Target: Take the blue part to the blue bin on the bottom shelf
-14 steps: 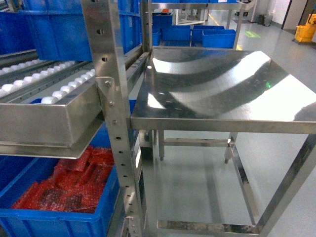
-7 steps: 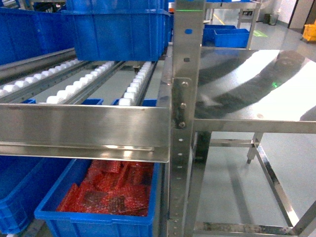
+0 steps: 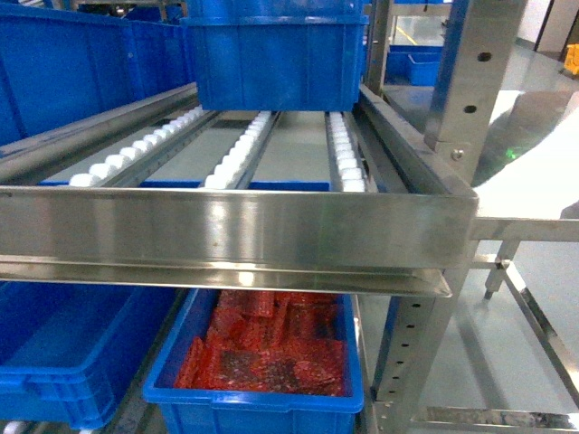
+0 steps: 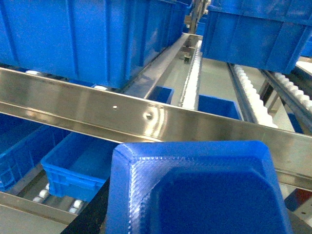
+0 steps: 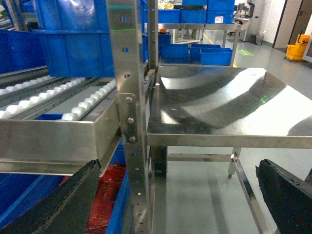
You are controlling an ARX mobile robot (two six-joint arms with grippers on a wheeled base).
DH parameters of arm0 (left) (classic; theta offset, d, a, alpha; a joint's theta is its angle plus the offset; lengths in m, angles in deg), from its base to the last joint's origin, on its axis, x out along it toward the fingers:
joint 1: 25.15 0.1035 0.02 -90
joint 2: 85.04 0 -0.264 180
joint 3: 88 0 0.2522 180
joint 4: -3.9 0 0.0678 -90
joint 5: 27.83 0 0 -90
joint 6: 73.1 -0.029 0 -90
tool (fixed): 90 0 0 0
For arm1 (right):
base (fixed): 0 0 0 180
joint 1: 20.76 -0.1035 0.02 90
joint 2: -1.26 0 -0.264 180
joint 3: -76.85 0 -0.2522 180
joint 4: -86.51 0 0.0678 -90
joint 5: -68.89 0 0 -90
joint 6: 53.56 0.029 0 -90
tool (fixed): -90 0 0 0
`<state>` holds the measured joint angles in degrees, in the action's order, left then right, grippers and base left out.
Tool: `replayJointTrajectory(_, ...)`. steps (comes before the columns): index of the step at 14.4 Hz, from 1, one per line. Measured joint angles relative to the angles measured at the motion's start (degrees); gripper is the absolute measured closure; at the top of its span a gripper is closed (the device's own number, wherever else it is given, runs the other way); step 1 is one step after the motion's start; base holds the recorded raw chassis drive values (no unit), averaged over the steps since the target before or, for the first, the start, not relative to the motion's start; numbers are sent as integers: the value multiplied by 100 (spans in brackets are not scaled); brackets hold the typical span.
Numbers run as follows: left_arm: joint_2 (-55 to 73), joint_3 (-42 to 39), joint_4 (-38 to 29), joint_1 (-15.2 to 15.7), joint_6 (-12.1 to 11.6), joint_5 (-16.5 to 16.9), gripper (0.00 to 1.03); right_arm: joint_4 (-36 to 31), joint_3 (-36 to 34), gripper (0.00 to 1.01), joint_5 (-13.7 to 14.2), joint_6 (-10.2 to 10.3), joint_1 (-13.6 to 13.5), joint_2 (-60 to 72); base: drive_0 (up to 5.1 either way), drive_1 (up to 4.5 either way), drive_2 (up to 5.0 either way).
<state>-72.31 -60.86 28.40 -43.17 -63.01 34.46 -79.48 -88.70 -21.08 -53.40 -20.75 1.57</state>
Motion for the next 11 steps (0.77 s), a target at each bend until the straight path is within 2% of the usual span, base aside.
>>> replayJointTrajectory(11, -2, 0, -7, 0, 2, 9, 60, 7, 0, 3, 0, 0, 0, 0, -499, 246, 246)
